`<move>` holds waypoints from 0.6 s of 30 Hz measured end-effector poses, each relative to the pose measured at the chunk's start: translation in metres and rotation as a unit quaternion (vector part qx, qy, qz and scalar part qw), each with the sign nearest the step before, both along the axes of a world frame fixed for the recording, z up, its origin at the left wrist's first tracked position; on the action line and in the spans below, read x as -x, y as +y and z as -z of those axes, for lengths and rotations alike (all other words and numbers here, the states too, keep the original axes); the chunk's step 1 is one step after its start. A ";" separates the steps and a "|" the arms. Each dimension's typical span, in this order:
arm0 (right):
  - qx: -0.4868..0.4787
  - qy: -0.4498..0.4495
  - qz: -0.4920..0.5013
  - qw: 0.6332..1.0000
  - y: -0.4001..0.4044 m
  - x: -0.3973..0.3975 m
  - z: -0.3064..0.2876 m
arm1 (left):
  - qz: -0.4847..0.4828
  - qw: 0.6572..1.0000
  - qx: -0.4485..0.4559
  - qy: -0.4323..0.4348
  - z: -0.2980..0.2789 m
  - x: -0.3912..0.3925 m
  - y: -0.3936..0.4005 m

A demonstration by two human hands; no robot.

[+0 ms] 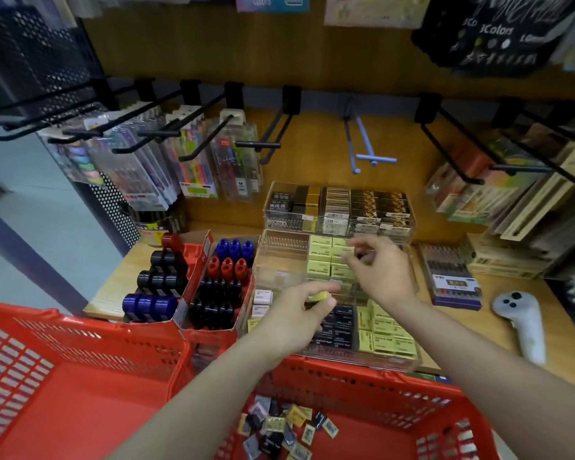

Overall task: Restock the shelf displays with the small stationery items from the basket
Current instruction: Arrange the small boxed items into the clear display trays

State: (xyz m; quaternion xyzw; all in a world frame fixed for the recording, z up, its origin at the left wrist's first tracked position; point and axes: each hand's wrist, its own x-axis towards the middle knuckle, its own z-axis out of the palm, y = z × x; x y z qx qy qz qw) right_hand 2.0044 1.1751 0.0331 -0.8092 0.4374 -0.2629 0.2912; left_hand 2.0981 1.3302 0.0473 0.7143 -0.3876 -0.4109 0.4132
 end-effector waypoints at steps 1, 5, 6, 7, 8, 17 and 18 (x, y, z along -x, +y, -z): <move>-0.060 -0.030 -0.010 0.998 0.007 0.008 -0.003 | 0.012 0.999 0.018 -0.049 0.000 0.000 0.001; -0.453 -0.191 -0.062 0.869 0.045 0.036 -0.010 | -0.003 0.982 0.078 -0.174 -0.002 0.005 0.007; -0.489 -0.213 -0.074 0.843 0.054 0.040 -0.008 | 0.001 0.977 0.091 -0.190 -0.001 0.007 0.009; -0.508 -0.236 -0.075 0.825 0.063 0.041 -0.008 | 0.010 0.974 0.099 -0.205 0.000 0.009 0.011; -0.506 -0.250 -0.067 0.823 0.070 0.042 -0.008 | 0.021 0.970 0.106 -0.216 0.000 0.011 0.014; -0.391 -0.192 0.079 0.897 0.057 0.099 -0.013 | -0.105 0.993 0.018 0.051 -0.002 0.031 0.010; -0.404 -0.195 0.098 0.888 0.056 0.106 -0.009 | -0.088 0.996 0.007 0.022 0.000 0.033 0.008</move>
